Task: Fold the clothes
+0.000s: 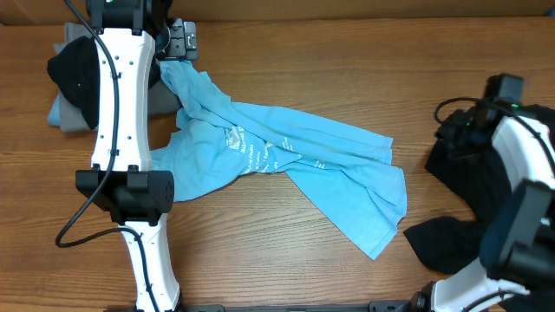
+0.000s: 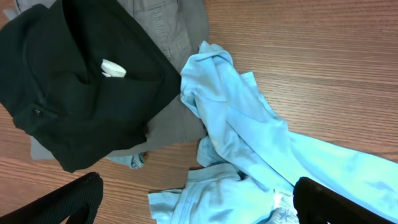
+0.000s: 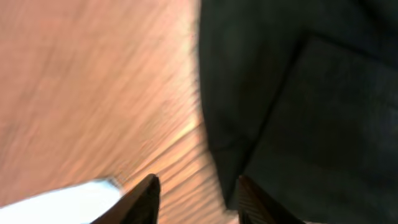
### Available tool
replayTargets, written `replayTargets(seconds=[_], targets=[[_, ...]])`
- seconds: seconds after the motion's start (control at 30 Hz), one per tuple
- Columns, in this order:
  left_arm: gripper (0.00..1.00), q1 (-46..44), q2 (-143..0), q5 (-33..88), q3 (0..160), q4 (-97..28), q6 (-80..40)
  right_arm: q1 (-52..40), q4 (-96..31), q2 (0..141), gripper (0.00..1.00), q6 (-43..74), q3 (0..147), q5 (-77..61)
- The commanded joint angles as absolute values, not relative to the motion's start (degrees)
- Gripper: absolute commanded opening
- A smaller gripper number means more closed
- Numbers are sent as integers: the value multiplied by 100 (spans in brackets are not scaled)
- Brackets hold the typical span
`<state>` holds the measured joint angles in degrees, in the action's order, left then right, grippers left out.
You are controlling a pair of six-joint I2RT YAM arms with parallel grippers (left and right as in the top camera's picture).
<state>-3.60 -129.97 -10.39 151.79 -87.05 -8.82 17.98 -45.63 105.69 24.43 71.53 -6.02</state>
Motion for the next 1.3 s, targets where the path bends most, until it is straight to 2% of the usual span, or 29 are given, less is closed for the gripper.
replayTargets(seconds=[0.0,0.13,0.3,0.4,0.53,0.73,0.9,1.0,1.13,1.27], targets=[[100,-301,-12790,-939,15286,-8705,-768,1962,-4458,10897,37,2716,7048,158],[100,-301,-12790,-939,15286,-8707,-770,2456,-4473,11028,36,2731,7048,685],[100,-301,-12790,-939,15286,-8722,-766,3745,-4414,11028,37,3116,7061,1151],[100,-301,-12790,-939,15286,-8720,-766,4598,-4318,11028,36,3098,7148,598],[100,-301,-12790,-939,15286,-8735,-659,5164,-4663,10943,37,2615,7537,-576],[100,-301,-12790,-937,15286,-8715,-663,4807,-4777,10248,40,2331,7660,-1304],[100,-301,-12790,-937,15286,-8720,-663,4073,-5019,9531,45,2307,7658,-1367],[100,-301,-12790,-934,15286,-8718,-663,3544,-5599,9347,46,2268,7658,-1361],[100,-301,-12790,-937,15286,-8707,-661,2845,-6748,9349,45,2447,7535,-1234],[100,-301,-12790,-937,15286,-8646,-661,2598,-7207,9349,38,2934,7135,-812]])
